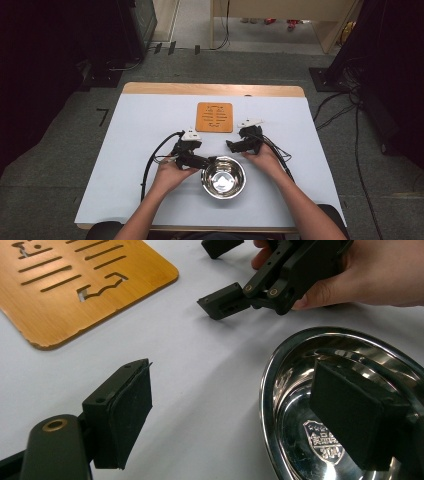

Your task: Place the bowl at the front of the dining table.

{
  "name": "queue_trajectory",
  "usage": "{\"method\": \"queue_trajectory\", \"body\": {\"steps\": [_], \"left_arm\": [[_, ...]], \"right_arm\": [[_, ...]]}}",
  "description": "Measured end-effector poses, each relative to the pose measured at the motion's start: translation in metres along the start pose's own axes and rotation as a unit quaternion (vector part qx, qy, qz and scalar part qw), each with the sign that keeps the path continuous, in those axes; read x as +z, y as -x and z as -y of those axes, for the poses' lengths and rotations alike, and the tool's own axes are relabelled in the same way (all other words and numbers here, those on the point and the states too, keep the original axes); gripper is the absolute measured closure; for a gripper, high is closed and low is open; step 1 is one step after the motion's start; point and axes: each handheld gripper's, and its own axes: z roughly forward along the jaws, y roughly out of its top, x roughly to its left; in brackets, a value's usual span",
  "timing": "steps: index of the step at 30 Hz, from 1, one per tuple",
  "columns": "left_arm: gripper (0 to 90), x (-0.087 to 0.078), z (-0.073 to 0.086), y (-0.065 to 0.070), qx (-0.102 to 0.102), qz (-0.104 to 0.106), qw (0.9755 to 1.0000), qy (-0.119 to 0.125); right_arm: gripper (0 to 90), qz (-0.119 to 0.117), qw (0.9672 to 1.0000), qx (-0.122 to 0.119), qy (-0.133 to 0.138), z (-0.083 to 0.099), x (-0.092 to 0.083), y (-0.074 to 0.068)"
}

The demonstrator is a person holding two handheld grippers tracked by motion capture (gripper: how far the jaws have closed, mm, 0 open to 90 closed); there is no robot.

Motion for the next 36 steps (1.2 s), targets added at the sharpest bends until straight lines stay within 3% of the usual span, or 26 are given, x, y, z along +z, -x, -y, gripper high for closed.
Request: {"method": "queue_trajectory", "body": {"steps": [13, 18, 21, 36], "left_arm": [[24.4, 0.008, 0.003, 0.006, 0.019, 0.009, 0.9998, -0.004], [25.8, 0.014, 0.004, 0.009, 0.025, 0.013, 0.9995, -0.014], [29.4, 0.018, 0.006, 0.011, 0.038, 0.008, 0.9989, -0.024], [44.1, 0.029, 0.008, 0.014, 0.033, 0.034, 0.9981, -0.04]], "right_arm": [[7.3, 0.0, 1.0, 0.0, 0.0, 0.0, 0.0, 0.0], [7.3, 0.0, 1.0, 0.002, -0.001, 0.0, 0.0, 0.0], [7.3, 0.0, 1.0, 0.001, -0.001, 0.0, 0.0, 0.0], [7.3, 0.0, 1.0, 0.002, -0.001, 0.0, 0.0, 0.0]]}}
